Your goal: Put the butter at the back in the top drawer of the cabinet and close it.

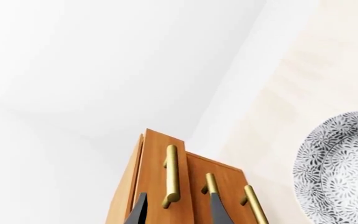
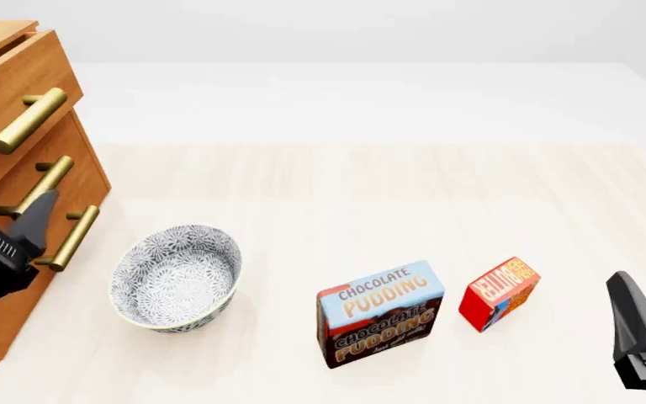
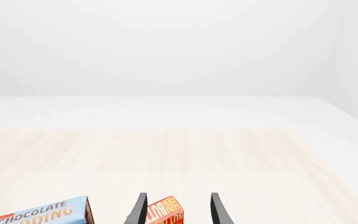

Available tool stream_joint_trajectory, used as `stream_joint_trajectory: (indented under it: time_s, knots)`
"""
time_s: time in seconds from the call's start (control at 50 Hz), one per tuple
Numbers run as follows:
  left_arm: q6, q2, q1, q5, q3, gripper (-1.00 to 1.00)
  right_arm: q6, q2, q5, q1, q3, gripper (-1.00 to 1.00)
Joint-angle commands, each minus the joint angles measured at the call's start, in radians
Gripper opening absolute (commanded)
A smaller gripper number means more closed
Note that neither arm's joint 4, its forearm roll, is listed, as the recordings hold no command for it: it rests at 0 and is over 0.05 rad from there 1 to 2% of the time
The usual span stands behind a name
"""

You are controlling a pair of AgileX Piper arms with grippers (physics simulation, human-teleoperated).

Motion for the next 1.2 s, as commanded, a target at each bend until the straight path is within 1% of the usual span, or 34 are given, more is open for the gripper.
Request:
stream_joint_trajectory:
  time_s: [0.02,0.06,0.1,0.14,0.22,0.26,0.28,0.36,0.4,0.5,0.56,0.72,1.2]
  knots:
    - [0.013,0.009,0.003,-0.025,0.015,1.0,0.0,0.0,0.0,0.0,0.0,1.0]
    - [0.016,0.005,0.006,0.0,-0.008,1.0,0.0,0.0,0.0,0.0,0.0,1.0]
    - [0.019,0.0,0.008,-0.009,0.005,1.0,0.0,0.0,0.0,0.0,0.0,1.0]
    - [0.02,-0.001,0.008,0.003,-0.005,1.0,0.0,0.0,0.0,0.0,0.0,1.0]
    - [0.029,0.001,0.012,-0.025,0.022,1.0,0.0,0.0,0.0,0.0,0.0,1.0]
    - [0.034,-0.003,0.014,-0.006,0.003,1.0,0.0,0.0,0.0,0.0,0.0,1.0]
    - [0.035,-0.002,0.015,-0.026,0.023,1.0,0.0,0.0,0.0,0.0,0.0,1.0]
    - [0.041,-0.002,0.018,-0.011,0.008,1.0,0.0,0.0,0.0,0.0,0.0,1.0]
    - [0.043,-0.003,0.021,-0.03,0.029,1.0,0.0,0.0,0.0,0.0,0.0,1.0]
    - [0.05,0.002,0.024,-0.04,0.032,1.0,0.0,0.0,0.0,0.0,0.0,1.0]
    - [0.051,0.005,0.025,-0.025,0.019,1.0,0.0,0.0,0.0,0.0,0.0,1.0]
    - [0.071,0.017,0.031,-0.058,0.032,1.0,0.0,0.0,0.0,0.0,0.0,1.0]
    - [0.101,0.031,0.059,-0.071,0.024,1.0,0.0,0.0,0.0,0.0,0.0,1.0]
